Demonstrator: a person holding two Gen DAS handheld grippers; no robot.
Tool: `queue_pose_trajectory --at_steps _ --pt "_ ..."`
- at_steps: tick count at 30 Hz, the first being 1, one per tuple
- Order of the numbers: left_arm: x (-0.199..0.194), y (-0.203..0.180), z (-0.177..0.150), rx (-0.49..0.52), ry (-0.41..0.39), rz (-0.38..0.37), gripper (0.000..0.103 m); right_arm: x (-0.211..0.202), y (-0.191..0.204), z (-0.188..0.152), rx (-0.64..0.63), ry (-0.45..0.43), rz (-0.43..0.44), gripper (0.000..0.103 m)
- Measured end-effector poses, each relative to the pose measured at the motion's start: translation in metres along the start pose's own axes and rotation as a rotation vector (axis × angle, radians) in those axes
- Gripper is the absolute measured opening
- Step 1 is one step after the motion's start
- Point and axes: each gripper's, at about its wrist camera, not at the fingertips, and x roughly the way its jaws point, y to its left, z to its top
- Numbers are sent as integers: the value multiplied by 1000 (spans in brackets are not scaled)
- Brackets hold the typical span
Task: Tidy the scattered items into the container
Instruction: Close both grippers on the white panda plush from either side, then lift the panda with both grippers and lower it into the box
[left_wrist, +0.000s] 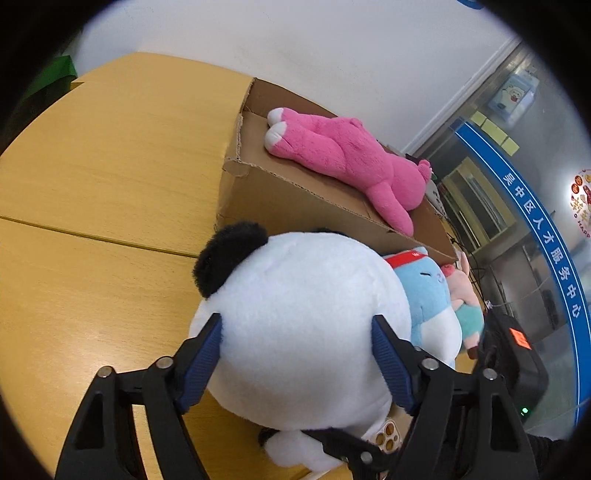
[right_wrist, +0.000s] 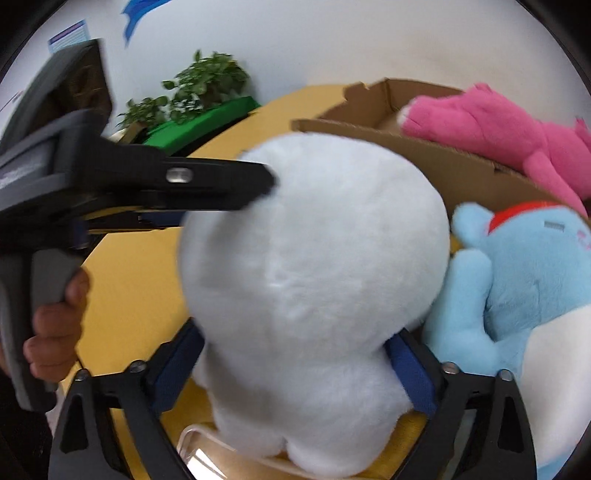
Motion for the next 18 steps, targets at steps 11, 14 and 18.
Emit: queue_pose_trajectory --at_steps 11,14,18 --pt "-31 -43 11 117 -60 -11 48 -32 2 -1 39 -70 24 66" --pt "-56 -71 36 196 -117 -29 48 -64 5 20 59 -154 30 65" --pt "-86 -125 94 363 -188 -28 48 -115 -3 70 70 -289 8 65"
